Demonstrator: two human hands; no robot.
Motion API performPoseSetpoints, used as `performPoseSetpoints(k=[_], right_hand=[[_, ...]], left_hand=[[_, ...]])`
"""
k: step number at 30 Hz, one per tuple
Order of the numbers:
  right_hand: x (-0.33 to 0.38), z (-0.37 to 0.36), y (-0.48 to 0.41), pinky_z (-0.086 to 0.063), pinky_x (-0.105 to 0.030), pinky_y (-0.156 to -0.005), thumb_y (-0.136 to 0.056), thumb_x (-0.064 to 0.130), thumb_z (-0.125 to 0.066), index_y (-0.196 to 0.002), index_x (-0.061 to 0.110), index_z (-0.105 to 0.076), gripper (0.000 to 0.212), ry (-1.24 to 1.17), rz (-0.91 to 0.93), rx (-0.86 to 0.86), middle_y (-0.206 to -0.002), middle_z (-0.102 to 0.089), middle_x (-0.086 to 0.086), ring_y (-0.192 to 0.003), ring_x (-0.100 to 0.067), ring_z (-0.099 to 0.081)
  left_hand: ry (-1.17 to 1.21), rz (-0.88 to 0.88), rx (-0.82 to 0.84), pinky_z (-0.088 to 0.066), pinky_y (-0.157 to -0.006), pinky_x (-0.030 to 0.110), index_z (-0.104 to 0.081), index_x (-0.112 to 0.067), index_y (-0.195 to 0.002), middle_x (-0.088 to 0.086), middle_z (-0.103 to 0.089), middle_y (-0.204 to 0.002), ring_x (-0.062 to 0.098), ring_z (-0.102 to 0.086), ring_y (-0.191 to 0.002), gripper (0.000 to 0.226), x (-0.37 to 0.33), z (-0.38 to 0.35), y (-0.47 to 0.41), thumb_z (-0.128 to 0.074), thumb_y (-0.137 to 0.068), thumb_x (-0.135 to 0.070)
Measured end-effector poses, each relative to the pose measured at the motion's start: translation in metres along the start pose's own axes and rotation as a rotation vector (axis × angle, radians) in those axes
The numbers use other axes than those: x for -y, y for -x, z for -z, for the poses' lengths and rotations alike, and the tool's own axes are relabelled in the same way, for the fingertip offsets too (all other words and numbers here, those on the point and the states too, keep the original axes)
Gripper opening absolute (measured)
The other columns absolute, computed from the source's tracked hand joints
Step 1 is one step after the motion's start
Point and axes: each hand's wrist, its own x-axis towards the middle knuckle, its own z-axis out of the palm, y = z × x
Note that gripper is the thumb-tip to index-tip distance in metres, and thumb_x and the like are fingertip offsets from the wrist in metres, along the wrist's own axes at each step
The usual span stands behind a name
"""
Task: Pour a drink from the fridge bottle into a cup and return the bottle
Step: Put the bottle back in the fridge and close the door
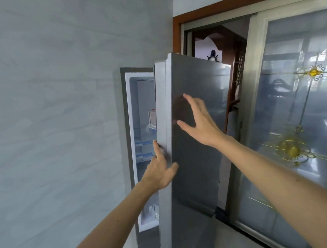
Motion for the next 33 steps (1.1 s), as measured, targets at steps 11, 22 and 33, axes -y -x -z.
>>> performPoseSetpoints(k=[11, 22, 33], right_hand=[[-0.029, -0.064, -0.099, -0.012, -0.057, -0.121, -0.094, 0.053, -0.052, -0.157, 0.03, -0.014, 0.077, 0.305, 0.33, -0.141, -0.165, 0.005, -0.012, -0.152, -0.031, 0.002], [-0.044, -0.139, -0.139, -0.01, -0.062, -0.118, -0.093, 0.044, -0.045, -0.153, 0.02, -0.029, 0.067, 0.263, 0.436, -0.453, -0.159, -0.018, -0.028, -0.149, -0.043, -0.011], [-0.048, -0.169, -0.168, -0.012, -0.061, -0.118, -0.093, 0.044, -0.048, -0.153, 0.022, -0.034, 0.065, 0.283, 0.419, -0.474, -0.159, -0.02, -0.025, -0.149, -0.042, -0.015]], left_hand=[[0.191, 0.068, -0.196, -0.033, -0.116, 0.035, 0.027, -0.029, -0.152, -0.001, -0.016, -0.165, 0.025, -0.034, -0.146, 0.107, 0.05, 0.01, -0.053, -0.056, -0.087, -0.051], [0.342, 0.08, -0.428, -0.041, -0.114, 0.041, 0.006, -0.049, -0.152, -0.014, -0.027, -0.161, 0.009, -0.039, -0.142, 0.102, 0.089, 0.006, -0.089, -0.063, -0.078, -0.045], [0.465, 0.084, -0.523, -0.045, -0.11, 0.04, -0.011, -0.048, -0.153, -0.024, -0.041, -0.15, 0.0, -0.048, -0.132, 0.09, 0.115, 0.011, -0.122, -0.068, -0.088, -0.025]])
